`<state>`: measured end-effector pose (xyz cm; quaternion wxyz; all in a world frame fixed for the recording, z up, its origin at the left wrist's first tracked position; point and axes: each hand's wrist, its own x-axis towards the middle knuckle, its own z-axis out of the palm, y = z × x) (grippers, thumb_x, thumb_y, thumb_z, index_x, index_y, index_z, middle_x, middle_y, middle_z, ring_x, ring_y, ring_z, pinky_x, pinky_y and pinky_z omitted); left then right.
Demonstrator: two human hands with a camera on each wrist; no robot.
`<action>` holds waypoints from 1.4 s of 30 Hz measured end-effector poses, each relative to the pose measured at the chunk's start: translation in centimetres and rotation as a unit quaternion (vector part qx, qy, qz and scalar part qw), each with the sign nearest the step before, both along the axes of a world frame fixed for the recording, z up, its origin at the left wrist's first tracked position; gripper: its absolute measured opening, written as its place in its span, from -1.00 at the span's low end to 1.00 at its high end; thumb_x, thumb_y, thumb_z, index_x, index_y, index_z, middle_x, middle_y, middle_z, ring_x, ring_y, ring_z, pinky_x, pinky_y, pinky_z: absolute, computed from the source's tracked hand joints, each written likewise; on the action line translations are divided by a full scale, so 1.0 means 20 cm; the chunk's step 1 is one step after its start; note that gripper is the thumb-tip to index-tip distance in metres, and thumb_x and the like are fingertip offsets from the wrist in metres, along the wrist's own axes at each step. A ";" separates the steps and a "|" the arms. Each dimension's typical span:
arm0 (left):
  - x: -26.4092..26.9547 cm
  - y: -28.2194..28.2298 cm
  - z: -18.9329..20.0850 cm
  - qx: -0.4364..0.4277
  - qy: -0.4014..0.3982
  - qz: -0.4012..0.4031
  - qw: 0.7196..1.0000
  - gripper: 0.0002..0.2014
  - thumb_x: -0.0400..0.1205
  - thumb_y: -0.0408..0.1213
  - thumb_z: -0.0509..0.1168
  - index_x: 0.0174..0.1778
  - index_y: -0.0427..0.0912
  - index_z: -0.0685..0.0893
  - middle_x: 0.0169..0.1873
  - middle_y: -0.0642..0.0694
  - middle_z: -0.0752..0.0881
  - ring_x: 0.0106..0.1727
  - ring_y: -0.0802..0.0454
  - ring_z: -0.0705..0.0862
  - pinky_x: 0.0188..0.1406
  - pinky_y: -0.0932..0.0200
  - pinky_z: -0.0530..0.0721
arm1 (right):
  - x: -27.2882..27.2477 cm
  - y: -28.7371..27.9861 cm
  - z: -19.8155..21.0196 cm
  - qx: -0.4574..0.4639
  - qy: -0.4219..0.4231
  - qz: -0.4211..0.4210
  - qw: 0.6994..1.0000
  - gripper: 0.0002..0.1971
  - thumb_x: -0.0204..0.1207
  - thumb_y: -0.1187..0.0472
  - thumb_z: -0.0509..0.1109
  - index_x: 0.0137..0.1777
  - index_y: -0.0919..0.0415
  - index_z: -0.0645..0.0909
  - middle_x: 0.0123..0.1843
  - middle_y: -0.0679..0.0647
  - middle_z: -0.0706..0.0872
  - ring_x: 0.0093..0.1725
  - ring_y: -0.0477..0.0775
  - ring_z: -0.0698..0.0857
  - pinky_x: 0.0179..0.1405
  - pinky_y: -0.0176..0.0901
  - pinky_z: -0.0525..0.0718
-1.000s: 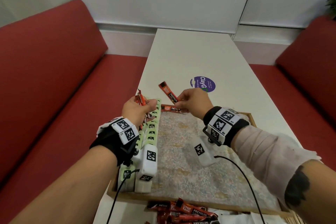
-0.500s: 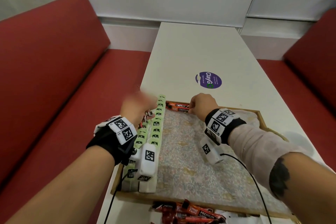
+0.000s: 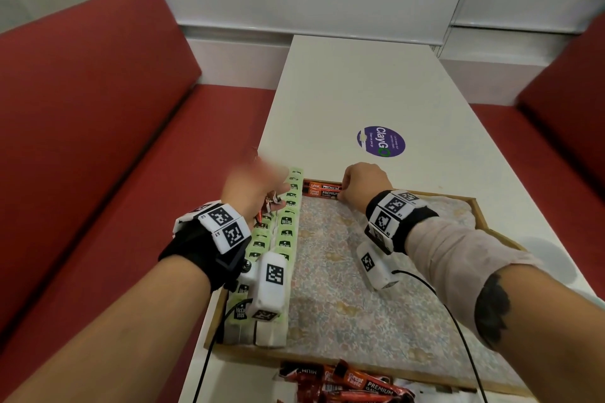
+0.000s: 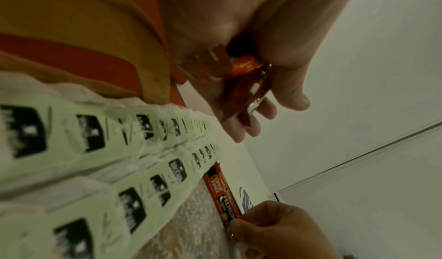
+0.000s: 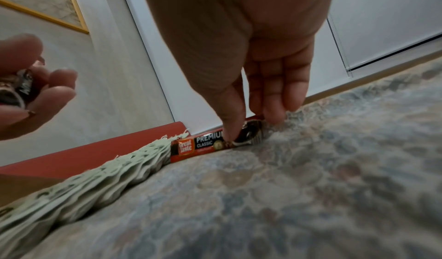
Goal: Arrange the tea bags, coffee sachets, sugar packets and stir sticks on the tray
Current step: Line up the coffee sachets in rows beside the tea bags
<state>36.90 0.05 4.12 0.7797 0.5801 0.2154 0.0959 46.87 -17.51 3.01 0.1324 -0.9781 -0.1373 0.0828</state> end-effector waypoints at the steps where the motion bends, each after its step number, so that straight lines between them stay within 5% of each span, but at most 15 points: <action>1: 0.00 0.00 0.00 -0.002 0.001 -0.001 1.000 -0.76 0.51 -0.39 0.45 -0.21 -0.14 0.46 -0.23 -0.14 0.73 -0.26 0.01 0.78 -0.39 0.08 0.77 | 0.00 0.00 0.00 -0.001 -0.001 0.002 1.000 -0.85 0.42 0.20 0.47 -0.05 0.24 0.72 -0.03 0.15 0.75 -0.02 0.17 0.70 -0.06 -0.11 0.66; 8: -0.01 -0.04 0.02 -0.028 0.007 -0.029 0.999 -0.87 0.62 -0.23 0.33 -0.10 -0.18 0.52 -0.16 -0.11 0.73 -0.22 0.00 0.75 -0.41 0.11 0.76 | -0.02 -0.01 0.00 0.014 -0.003 0.004 1.000 -0.81 0.39 0.16 0.45 -0.05 0.19 0.60 -0.06 0.10 0.65 -0.15 0.10 0.58 -0.25 -0.17 0.47; 14: 0.00 -0.07 0.06 -0.061 0.024 -0.026 0.998 -0.91 0.68 -0.26 0.24 -0.06 -0.21 0.54 -0.17 -0.11 0.60 -0.16 0.02 0.68 -0.42 0.09 0.76 | -0.12 0.02 0.11 0.132 -0.040 0.062 0.989 -0.84 0.47 0.06 0.44 -0.08 0.08 0.54 -0.12 0.00 0.54 -0.15 0.03 0.54 -0.21 -0.19 0.39; 19: -0.02 -0.09 0.08 -0.047 0.020 -0.022 0.998 -0.89 0.67 -0.27 0.28 0.02 -0.24 0.58 -0.17 -0.11 0.63 -0.14 -0.03 0.70 -0.37 0.01 0.77 | -0.26 0.08 0.23 0.241 -0.005 0.137 0.961 -0.83 0.46 0.03 0.48 -0.13 0.07 0.58 -0.16 -0.03 0.68 -0.22 -0.05 0.60 -0.22 -0.15 0.53; 23: -0.04 -0.11 0.09 -0.027 0.007 -0.019 0.999 -0.93 0.67 -0.28 0.29 -0.11 -0.19 0.59 -0.20 -0.10 0.73 -0.25 -0.05 0.69 -0.20 -0.07 0.74 | -0.31 0.11 0.24 0.242 0.044 0.143 0.958 -0.78 0.48 -0.03 0.47 -0.08 0.09 0.57 -0.10 0.02 0.73 -0.10 0.02 0.66 -0.05 -0.09 0.60; 25: -0.05 -0.12 0.10 -0.036 -0.005 -0.020 0.999 -0.93 0.66 -0.30 0.28 -0.12 -0.17 0.59 -0.22 -0.09 0.76 -0.28 -0.05 0.71 -0.14 -0.10 0.72 | -0.31 0.12 0.24 0.243 0.070 0.138 0.958 -0.79 0.48 0.02 0.49 -0.18 0.02 0.50 -0.17 -0.01 0.72 -0.16 0.02 0.69 -0.05 -0.06 0.63; 29: -0.06 -0.13 0.11 -0.029 -0.014 -0.030 0.999 -0.97 0.62 -0.32 0.33 -0.07 -0.18 0.61 -0.19 -0.08 0.77 -0.32 0.02 0.74 -0.36 0.06 0.75 | -0.31 0.12 0.22 0.299 0.108 0.111 0.941 -0.83 0.48 0.18 0.50 -0.18 0.05 0.53 -0.18 0.09 0.81 -0.26 0.07 0.79 -0.10 -0.08 0.72; 32: -0.05 -0.12 0.11 -0.022 -0.007 -0.029 0.999 -0.91 0.59 -0.31 0.37 -0.02 -0.16 0.62 -0.07 -0.12 0.76 -0.14 -0.02 0.76 -0.23 -0.01 0.74 | -0.30 0.10 0.22 0.321 0.105 0.096 0.936 -0.91 0.50 0.26 0.47 -0.12 0.14 0.59 -0.26 0.08 0.77 -0.37 -0.05 0.74 -0.13 -0.12 0.71; 36: -0.04 -0.10 0.09 -0.013 0.005 -0.003 1.000 -0.98 0.64 -0.27 0.33 -0.09 -0.07 0.61 -0.04 -0.03 0.77 0.05 -0.02 0.75 -0.04 -0.12 0.72 | -0.22 0.05 0.20 0.318 0.063 0.037 0.945 -0.91 0.44 0.29 0.52 -0.17 0.16 0.65 -0.34 -0.01 0.72 -0.36 -0.05 0.71 -0.18 -0.14 0.73; 42: -0.04 -0.06 0.05 -0.008 0.010 0.016 1.000 -0.96 0.66 -0.27 0.30 -0.10 -0.08 0.59 -0.07 0.00 0.76 0.01 0.00 0.75 -0.23 0.02 0.74 | -0.11 -0.05 0.11 0.166 0.019 0.007 0.986 -0.89 0.34 0.24 0.60 -0.19 0.19 0.74 -0.22 0.08 0.77 -0.18 0.07 0.70 -0.18 -0.13 0.62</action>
